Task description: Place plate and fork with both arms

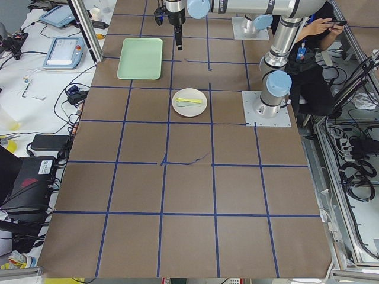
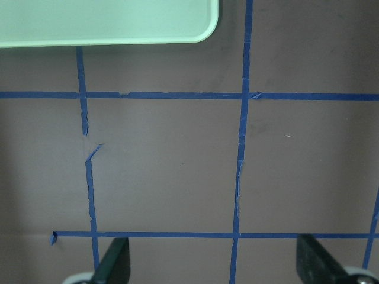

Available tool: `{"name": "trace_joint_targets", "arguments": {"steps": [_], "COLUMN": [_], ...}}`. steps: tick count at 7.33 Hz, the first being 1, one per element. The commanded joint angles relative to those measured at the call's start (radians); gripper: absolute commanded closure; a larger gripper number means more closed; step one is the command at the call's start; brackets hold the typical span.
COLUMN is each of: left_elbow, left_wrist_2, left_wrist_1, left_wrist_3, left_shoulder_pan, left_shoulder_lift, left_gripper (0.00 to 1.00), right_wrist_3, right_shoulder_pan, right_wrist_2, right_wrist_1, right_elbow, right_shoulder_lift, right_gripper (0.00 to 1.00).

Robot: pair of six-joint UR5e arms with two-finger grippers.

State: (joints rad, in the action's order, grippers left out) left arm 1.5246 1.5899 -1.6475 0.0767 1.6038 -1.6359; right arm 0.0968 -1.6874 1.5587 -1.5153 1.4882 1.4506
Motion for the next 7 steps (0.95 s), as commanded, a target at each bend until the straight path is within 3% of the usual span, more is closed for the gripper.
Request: {"name": "trace_joint_targets", "arguments": {"steps": [1, 7], "left_elbow": [0.003, 0.003], "left_wrist_2": [0.002, 0.005], "left_wrist_1": [0.0, 0.002], "left_wrist_3": [0.0, -0.009], "left_shoulder_pan": [0.002, -0.002], "left_shoulder_lift": [0.001, -0.019], "left_gripper": [0.0, 0.0], "right_wrist_3": [0.0, 0.009], "right_shoulder_pan": [0.0, 0.005], "right_wrist_2": [0.0, -0.002], "right_wrist_1": [-0.002, -0.009], "right_elbow": [0.001, -0.005], "right_shoulder_lift": [-0.001, -0.01], "right_gripper": [0.0, 0.0]}}
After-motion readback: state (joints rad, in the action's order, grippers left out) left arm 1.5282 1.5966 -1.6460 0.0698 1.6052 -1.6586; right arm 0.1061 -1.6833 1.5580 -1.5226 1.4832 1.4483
